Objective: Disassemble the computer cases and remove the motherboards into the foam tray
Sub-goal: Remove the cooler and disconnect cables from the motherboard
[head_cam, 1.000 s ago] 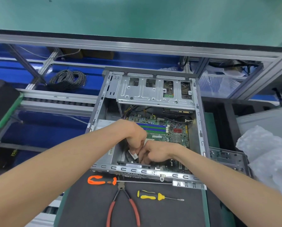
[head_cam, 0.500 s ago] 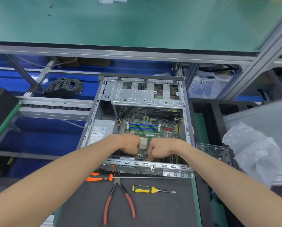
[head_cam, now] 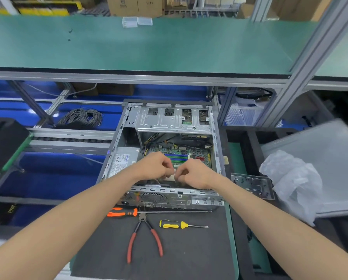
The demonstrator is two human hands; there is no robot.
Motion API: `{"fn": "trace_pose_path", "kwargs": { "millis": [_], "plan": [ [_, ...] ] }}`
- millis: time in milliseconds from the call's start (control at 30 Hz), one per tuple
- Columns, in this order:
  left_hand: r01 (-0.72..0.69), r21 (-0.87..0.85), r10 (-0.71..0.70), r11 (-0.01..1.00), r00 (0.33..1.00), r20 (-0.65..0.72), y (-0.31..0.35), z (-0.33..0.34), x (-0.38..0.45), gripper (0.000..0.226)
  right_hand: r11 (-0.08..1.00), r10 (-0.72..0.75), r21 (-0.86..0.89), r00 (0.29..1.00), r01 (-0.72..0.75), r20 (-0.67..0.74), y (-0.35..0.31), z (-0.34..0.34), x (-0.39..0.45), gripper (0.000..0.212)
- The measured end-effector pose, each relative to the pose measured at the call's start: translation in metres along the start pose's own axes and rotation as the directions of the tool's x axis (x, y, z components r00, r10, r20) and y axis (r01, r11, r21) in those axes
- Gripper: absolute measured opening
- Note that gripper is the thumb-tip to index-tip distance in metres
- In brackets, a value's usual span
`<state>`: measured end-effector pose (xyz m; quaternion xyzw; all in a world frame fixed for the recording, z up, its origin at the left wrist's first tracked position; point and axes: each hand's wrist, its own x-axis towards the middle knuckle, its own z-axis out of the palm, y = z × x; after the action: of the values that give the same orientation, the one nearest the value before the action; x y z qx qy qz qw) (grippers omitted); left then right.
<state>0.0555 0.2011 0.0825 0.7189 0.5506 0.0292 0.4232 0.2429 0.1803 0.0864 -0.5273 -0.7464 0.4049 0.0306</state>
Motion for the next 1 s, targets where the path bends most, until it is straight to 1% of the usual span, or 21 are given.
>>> {"fn": "trace_pose_path", "kwargs": {
  "millis": [33, 100, 200, 300, 367, 467, 567, 633, 700, 733, 767, 800, 833, 867, 900, 933, 967, 1000],
  "plan": [
    [-0.005, 0.001, 0.005, 1.000, 1.000, -0.016, 0.001, 0.001, -0.006, 0.011, 1.000, 0.001, 0.016, 1.000, 0.000, -0.010, -0.001, 0.000, -0.004, 0.019],
    [-0.004, 0.056, 0.006, 0.998, 0.999, -0.040, 0.002, 0.004, -0.017, 0.013, 0.999, 0.002, 0.038, 1.000, -0.001, -0.019, -0.002, 0.000, -0.011, 0.016],
    [-0.013, 0.126, 0.026, 0.992, 0.994, -0.108, 0.002, 0.012, -0.032, 0.014, 1.000, -0.028, 0.009, 0.999, 0.028, -0.026, -0.002, 0.002, -0.019, 0.015],
    [-0.014, 0.142, 0.038, 0.990, 0.984, -0.172, 0.007, 0.017, -0.044, 0.013, 0.998, -0.059, 0.013, 0.997, 0.059, -0.051, -0.002, 0.004, -0.023, 0.012],
    [-0.009, 0.143, 0.037, 0.990, 0.979, -0.199, 0.011, 0.017, -0.051, 0.017, 0.996, -0.081, 0.020, 0.994, 0.082, -0.073, -0.002, 0.005, -0.024, 0.012],
    [-0.010, 0.157, 0.047, 0.988, 0.972, -0.231, 0.014, 0.019, -0.060, 0.031, 0.991, -0.132, -0.006, 0.988, 0.132, -0.084, -0.003, 0.009, -0.027, 0.018],
    [-0.027, 0.134, 0.056, 0.991, 0.974, -0.220, 0.014, 0.018, -0.069, 0.038, 0.984, -0.178, -0.032, 0.978, 0.175, -0.112, -0.006, 0.012, -0.033, 0.025],
    [-0.044, 0.104, 0.064, 0.994, 0.977, -0.202, 0.016, 0.016, -0.077, 0.029, 0.978, -0.207, -0.023, 0.967, 0.206, -0.150, -0.009, 0.012, -0.039, 0.024],
    [-0.059, 0.053, 0.070, 0.997, 0.970, -0.234, 0.013, 0.011, -0.083, 0.012, 0.969, -0.246, -0.044, 0.944, 0.243, -0.218, -0.015, 0.014, -0.045, 0.018],
    [-0.070, 0.028, 0.075, 0.997, 0.960, -0.271, 0.010, 0.009, -0.086, 0.005, 0.958, -0.288, -0.091, 0.918, 0.274, -0.274, -0.019, 0.017, -0.048, 0.016],
    [-0.094, 0.027, 0.098, 0.995, 0.941, -0.325, 0.006, 0.008, -0.091, 0.002, 0.932, -0.360, -0.167, 0.870, 0.321, -0.337, -0.022, 0.022, -0.051, 0.016],
    [-0.133, 0.079, 0.154, 0.988, 0.905, -0.397, 0.001, 0.007, -0.098, 0.003, 0.886, -0.457, -0.272, 0.803, 0.376, -0.383, -0.027, 0.029, -0.054, 0.016],
    [-0.182, 0.187, 0.252, 0.965, 0.843, -0.476, -0.006, 0.007, -0.105, 0.005, 0.818, -0.564, -0.386, 0.726, 0.426, -0.394, -0.033, 0.036, -0.057, 0.015],
    [-0.221, 0.320, 0.368, 0.921, 0.762, -0.532, -0.013, 0.008, -0.115, 0.008, 0.738, -0.659, -0.482, 0.656, 0.472, -0.367, -0.040, 0.044, -0.060, 0.013],
    [-0.240, 0.438, 0.469, 0.866, 0.692, -0.548, -0.021, 0.010, -0.125, 0.011, 0.648, -0.741, -0.556, 0.598, 0.520, -0.304, -0.046, 0.052, -0.063, 0.010],
    [-0.249, 0.522, 0.541, 0.816, 0.650, -0.534, -0.030, 0.014, -0.136, 0.014, 0.557, -0.802, -0.612, 0.555, 0.562, -0.220, -0.050, 0.063, -0.065, 0.008],
    [-0.257, 0.577, 0.586, 0.775, 0.635, -0.504, -0.042, 0.019, -0.145, 0.017, 0.489, -0.831, -0.644, 0.539, 0.589, -0.138, -0.052, 0.074, -0.066, 0.006],
    [-0.258, 0.614, 0.606, 0.746, 0.644, -0.466, -0.054, 0.026, -0.152, 0.019, 0.461, -0.825, -0.654, 0.562, 0.600, -0.066, -0.053, 0.086, -0.067, 0.004]
  ]
}}
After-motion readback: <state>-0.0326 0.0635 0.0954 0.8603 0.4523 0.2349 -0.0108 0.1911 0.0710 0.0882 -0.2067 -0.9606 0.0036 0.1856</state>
